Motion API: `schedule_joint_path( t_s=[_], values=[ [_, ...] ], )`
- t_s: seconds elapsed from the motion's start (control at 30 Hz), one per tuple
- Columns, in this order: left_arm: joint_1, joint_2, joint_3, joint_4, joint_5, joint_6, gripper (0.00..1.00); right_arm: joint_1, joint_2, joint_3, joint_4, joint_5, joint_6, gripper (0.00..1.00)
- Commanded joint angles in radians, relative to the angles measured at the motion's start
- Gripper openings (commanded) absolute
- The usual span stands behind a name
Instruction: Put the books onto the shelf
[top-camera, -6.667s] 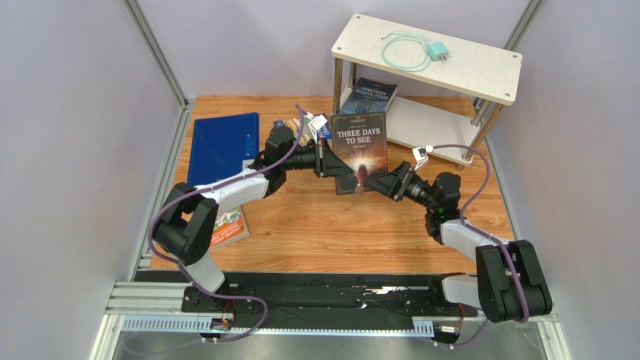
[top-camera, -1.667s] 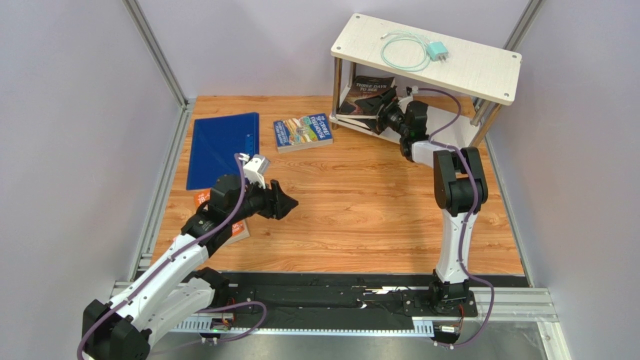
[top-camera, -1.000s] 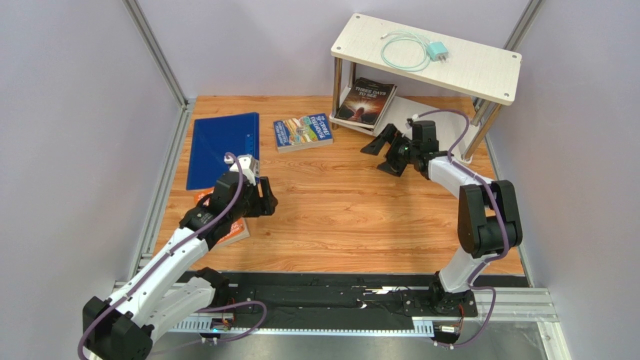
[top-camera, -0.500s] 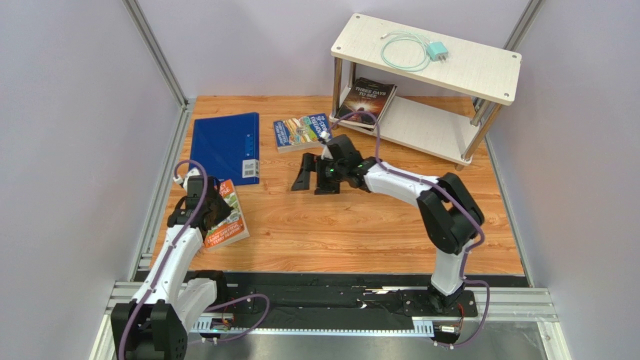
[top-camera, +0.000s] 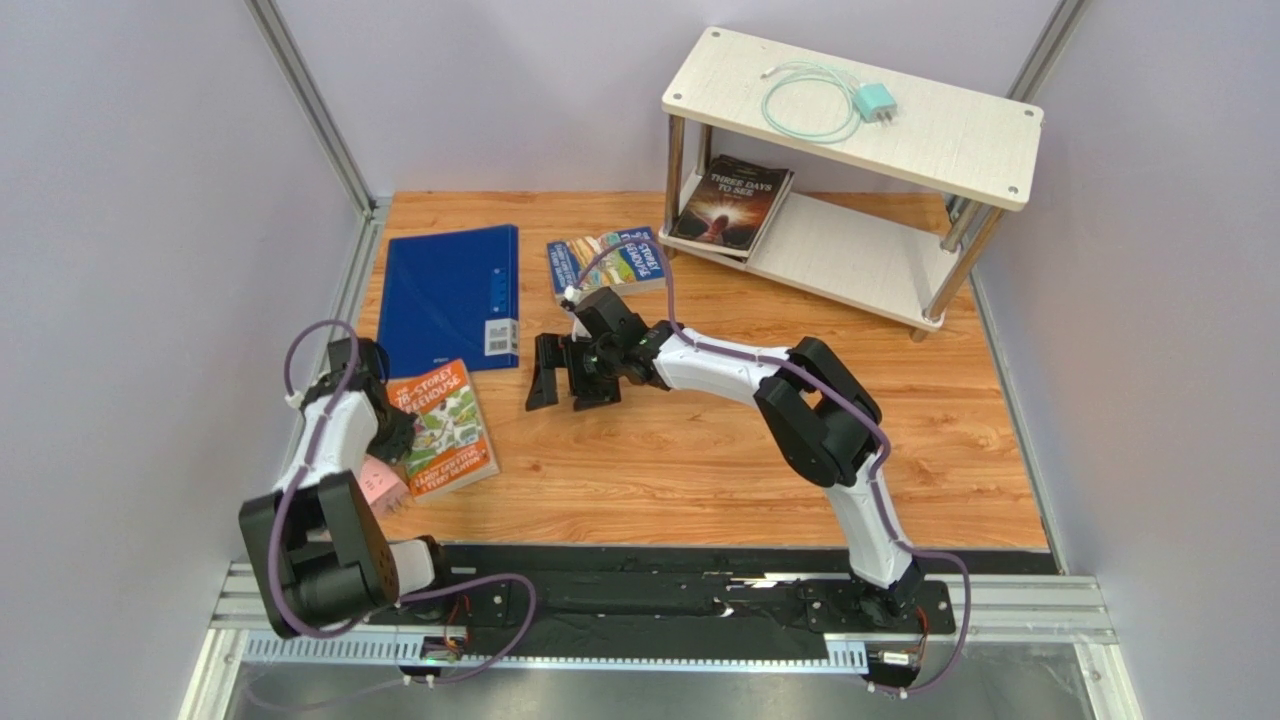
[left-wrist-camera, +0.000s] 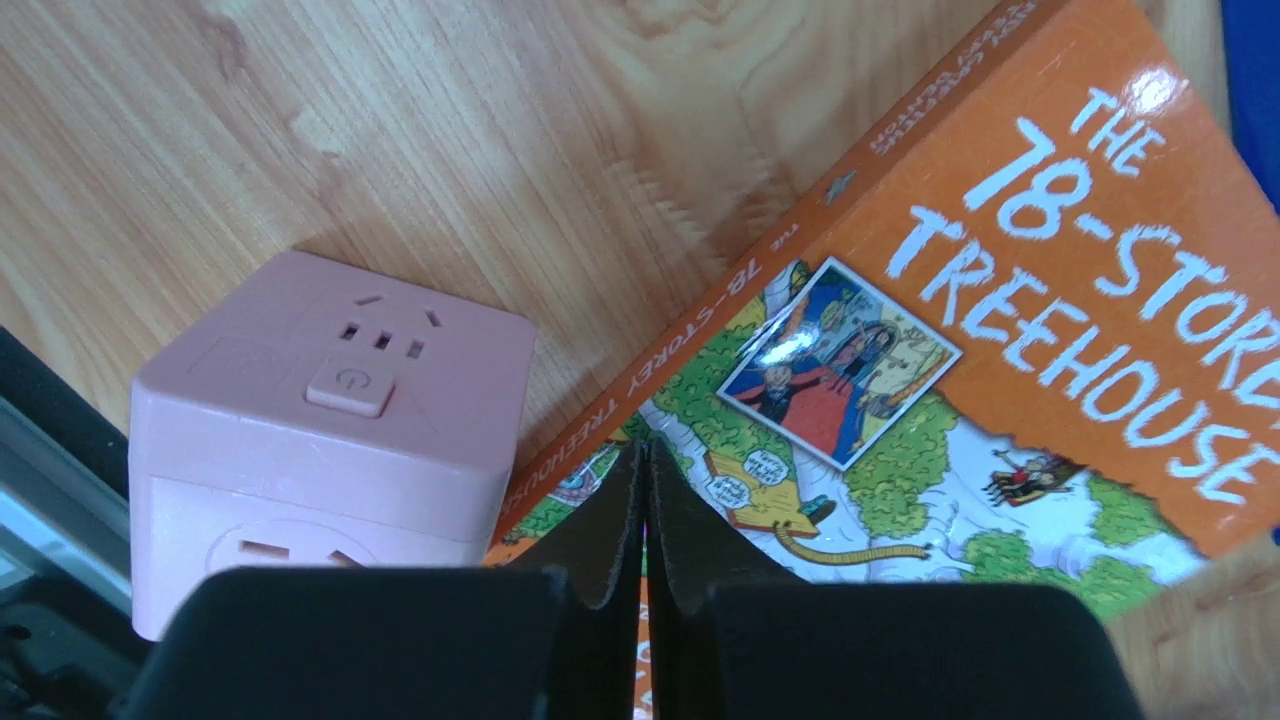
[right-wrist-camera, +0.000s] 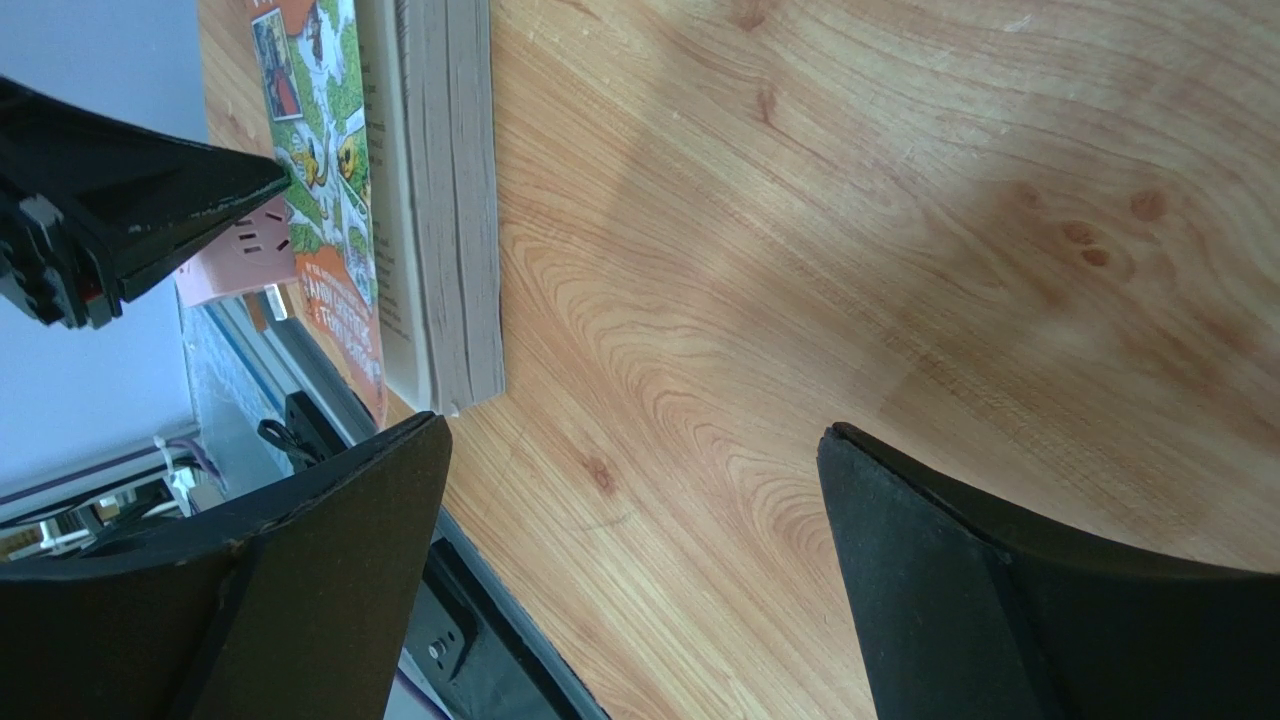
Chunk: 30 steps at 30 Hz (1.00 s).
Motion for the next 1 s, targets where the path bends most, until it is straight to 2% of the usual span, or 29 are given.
schedule_joint_path(
  t_s=[0.0,0.13,0.4,0.5,0.57,0.73,0.97],
  values=[
    [0.053,0.188,0.089,-0.024,0.052,0.013,0.0,-0.002,0.013,0.049,0.008,0.001,-0.013,1.0],
    [0.054,0.308,0.154,-0.039,0.064,0.054,0.0,-0.002,0.019,0.054,0.017,0.004,-0.013,1.0],
    [0.051,0.296,0.168,-0.01,0.11,0.1,0.0,-0.004,0.02,0.065,0.045,-0.014,-0.016,0.99],
    [0.048,0.316,0.174,0.019,0.197,0.131,0.0,-0.004,0.014,0.062,0.057,-0.022,-0.016,0.99],
    [0.01,0.339,0.189,0.025,0.253,0.163,0.0,-0.004,0.016,0.065,0.063,-0.026,-0.013,0.99],
    [-0.099,0.373,0.215,0.039,0.279,0.156,0.0,-0.004,0.017,0.065,0.108,-0.046,-0.004,0.99],
    [-0.173,0.408,0.237,0.073,0.331,0.156,0.0,-0.004,0.031,0.059,0.172,-0.082,0.018,0.98]
  ],
)
